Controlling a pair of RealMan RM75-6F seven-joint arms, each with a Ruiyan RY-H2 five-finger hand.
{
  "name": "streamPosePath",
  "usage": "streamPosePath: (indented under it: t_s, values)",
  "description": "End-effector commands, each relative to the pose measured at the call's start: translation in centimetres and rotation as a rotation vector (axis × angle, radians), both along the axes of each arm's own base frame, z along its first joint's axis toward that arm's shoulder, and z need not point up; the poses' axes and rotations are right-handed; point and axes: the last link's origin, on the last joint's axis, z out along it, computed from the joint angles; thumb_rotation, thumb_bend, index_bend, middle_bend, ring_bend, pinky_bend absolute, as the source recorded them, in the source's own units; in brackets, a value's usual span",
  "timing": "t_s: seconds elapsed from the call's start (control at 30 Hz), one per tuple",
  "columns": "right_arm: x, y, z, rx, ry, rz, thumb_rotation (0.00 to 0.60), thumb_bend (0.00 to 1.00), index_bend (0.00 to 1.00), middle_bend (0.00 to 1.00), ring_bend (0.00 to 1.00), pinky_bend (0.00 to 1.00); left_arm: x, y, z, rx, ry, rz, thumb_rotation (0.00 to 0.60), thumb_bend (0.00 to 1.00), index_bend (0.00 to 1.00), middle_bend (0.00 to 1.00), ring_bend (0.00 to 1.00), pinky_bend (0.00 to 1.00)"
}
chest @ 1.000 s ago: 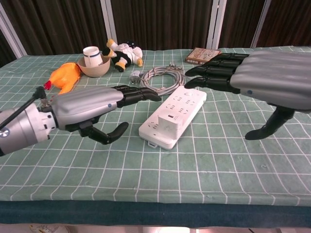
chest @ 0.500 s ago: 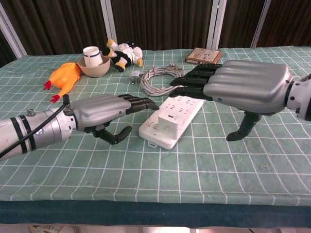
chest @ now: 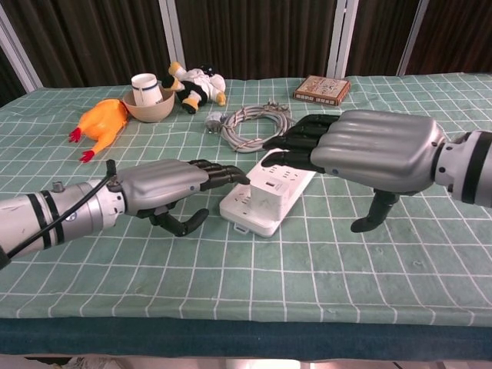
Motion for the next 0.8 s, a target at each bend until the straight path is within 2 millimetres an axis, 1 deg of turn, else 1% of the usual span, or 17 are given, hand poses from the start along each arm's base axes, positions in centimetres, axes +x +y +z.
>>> streamPosePath:
  t_s: [0.03,0.3,0.5,0.6,0.8]
  values:
    - [0.3,-0.1,-0.4,0.005,0.000,-0.004,0.600,0.13,0.00,0.00,0.00,0.03,0.0,0.1,-0.4,-0.001,0.006,0.002,0.600,0.67,0.00,0.00,0.00,0.00]
    - [0.8,-0.2,-1.0,0.002,0.007,0.000,0.600,0.13,0.01,0.00,0.00,0.03,-0.2,0.2,-1.1,-0.009,0.028,0.000,0.600,0.67,0.00,0.00,0.00,0.00]
    - [1.1,-0.8,-1.5,-0.011,0.026,-0.003,0.600,0.13,0.01,0.00,0.00,0.03,-0.1,0.0,-1.3,-0.011,0.036,-0.011,0.600,0.67,0.00,0.00,0.00,0.00]
    - [1.3,-1.1,-1.9,-0.024,0.040,0.003,0.600,0.15,0.04,0.01,0.00,0.05,0.0,0.1,-1.3,-0.011,0.043,-0.017,0.600,0.68,0.00,0.00,0.00,0.00]
    - [2.2,-1.5,-3.4,-0.043,0.050,0.036,0.600,0.15,0.10,0.05,0.00,0.10,-0.1,0.1,-1.3,-0.008,0.061,-0.021,0.600,0.68,0.00,0.00,0.00,0.00]
